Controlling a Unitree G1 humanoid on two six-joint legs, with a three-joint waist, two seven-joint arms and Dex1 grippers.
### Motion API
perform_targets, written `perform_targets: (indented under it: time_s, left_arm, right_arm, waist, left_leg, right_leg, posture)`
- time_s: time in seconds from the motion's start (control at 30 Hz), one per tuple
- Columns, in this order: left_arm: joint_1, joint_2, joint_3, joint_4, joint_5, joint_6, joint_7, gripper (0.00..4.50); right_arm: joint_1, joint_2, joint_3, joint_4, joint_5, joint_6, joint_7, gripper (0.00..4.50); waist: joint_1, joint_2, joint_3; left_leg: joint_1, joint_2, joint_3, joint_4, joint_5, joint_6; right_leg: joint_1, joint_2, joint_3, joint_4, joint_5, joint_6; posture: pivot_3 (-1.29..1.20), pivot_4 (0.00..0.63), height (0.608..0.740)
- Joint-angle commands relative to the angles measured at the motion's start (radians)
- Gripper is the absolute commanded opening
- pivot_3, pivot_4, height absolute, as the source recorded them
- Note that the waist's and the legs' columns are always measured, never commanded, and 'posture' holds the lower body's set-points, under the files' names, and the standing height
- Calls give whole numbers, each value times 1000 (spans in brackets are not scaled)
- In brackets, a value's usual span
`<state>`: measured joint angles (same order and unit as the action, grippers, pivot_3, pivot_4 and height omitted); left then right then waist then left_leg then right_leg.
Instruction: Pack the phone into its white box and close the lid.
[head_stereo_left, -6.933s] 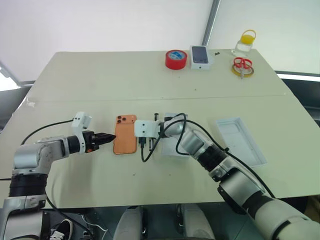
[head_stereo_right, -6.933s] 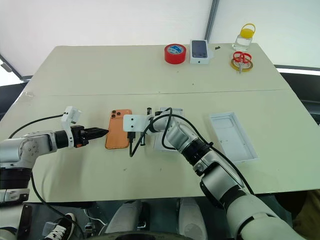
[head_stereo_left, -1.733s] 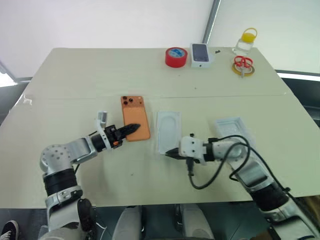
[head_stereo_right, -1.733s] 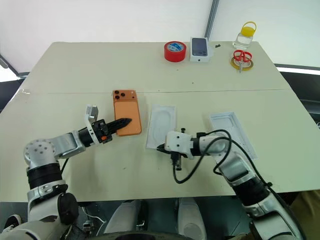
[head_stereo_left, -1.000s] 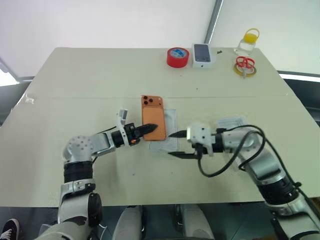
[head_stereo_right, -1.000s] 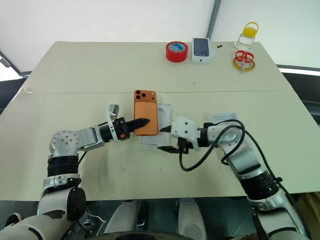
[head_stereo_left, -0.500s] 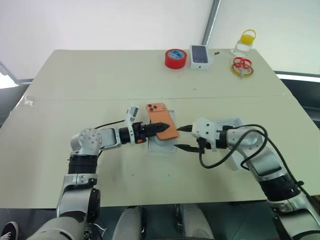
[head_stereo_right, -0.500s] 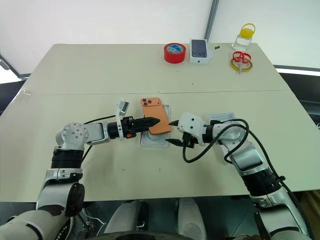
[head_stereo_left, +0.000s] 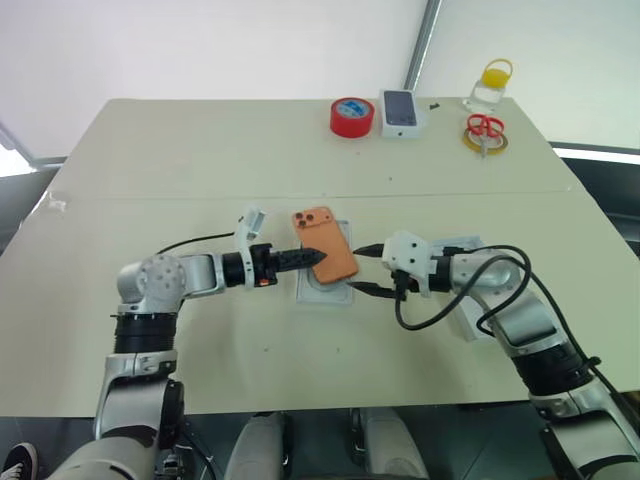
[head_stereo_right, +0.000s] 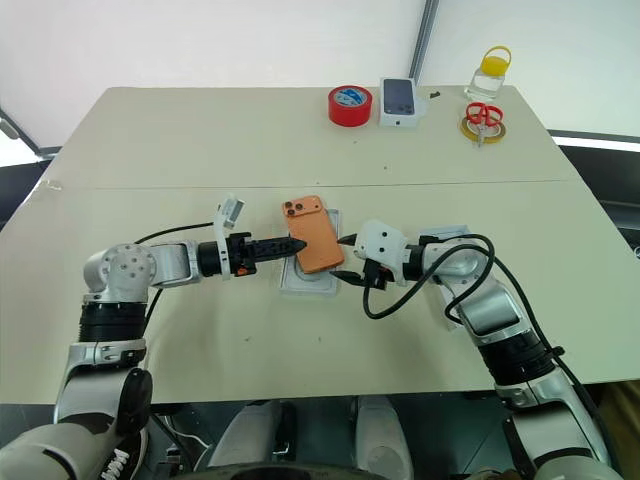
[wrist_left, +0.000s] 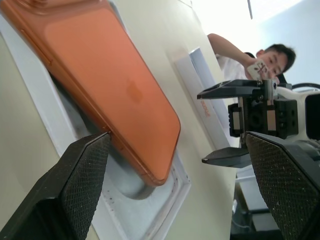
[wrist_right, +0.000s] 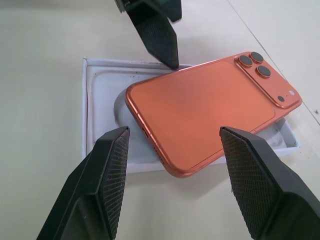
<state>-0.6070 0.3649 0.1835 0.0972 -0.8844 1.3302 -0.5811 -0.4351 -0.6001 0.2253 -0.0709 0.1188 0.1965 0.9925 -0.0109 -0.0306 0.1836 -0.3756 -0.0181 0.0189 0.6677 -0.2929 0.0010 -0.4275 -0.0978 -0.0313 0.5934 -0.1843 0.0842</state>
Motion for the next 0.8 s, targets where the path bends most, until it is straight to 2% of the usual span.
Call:
perform_targets:
  time_s: [0.03, 0.17, 0.2, 0.27, 0.4, 0.53, 0.67, 0.8]
  left_arm:
    - [3, 19, 43, -74, -40, 31, 7, 4490]
    - [47, 58, 35, -118, -3, -42, -20, 4490]
    - [56, 64, 34, -121, 21, -91, -22, 4500]
    - [72, 75, 10, -126, 106, -239, -27, 4500]
    - [80, 50, -8, -100, 237, -453, 23, 4500]
    - [111, 38, -23, -102, 241, -472, 0, 4500]
    - [138, 30, -27, -96, 245, -470, -4, 4500]
    - [161, 26, -46, -99, 275, -493, 6, 4500]
  right_arm:
    - [-32, 20, -22, 5, 6, -12, -20, 3010]
    - [-68, 41, -53, 44, 25, 12, -45, 3010]
    - [-79, 49, -64, 63, 29, 21, -62, 2755]
    - [-92, 57, -68, 88, 10, 0, -92, 2094]
    - [-140, 94, -49, 173, -80, -39, -210, 116]
    - [-177, 148, -3, 250, -155, -92, -274, 44]
    - [-215, 153, 56, 345, -253, -170, -303, 44]
    - [-233, 148, 71, 402, -287, -219, -305, 44]
  waist:
    - [0, 0, 0]
    - [-1, 0, 0]
    - [-1, 0, 0]
    - [1, 0, 0]
    - [3, 0, 0]
    - [-1, 0, 0]
    - [-3, 1, 0]
    - [-2, 1, 0]
  left_leg:
    - [0, 0, 0, 0, 0, 0]
    - [0, 0, 0, 0, 0, 0]
    - [0, 0, 0, 0, 0, 0]
    - [0, 0, 0, 0, 0, 0]
    - [0, 0, 0, 0, 0, 0]
    - [-1, -1, 1, -1, 0, 0]
    - [-1, 0, 2, -1, 0, 0]
    - [-1, -1, 2, -1, 0, 0]
  right_leg:
    - [0, 0, 0, 0, 0, 0]
    - [0, 0, 0, 0, 0, 0]
    - [-1, 0, 0, 0, 0, 0]
    - [-1, 0, 0, 0, -1, -2]
    - [-1, -1, 0, 0, -1, -3]
    - [-1, -1, 1, 0, -1, -3]
    - [-2, -1, 1, 0, 0, -1]
    - [-2, -1, 1, 0, 0, -1]
  posture:
    - [0, 150, 740]
    - [0, 150, 740]
    - [0, 150, 740]
    - [0, 150, 740]
    - [0, 150, 740]
    - [0, 150, 740]
    - [0, 150, 740]
    - [0, 150, 740]
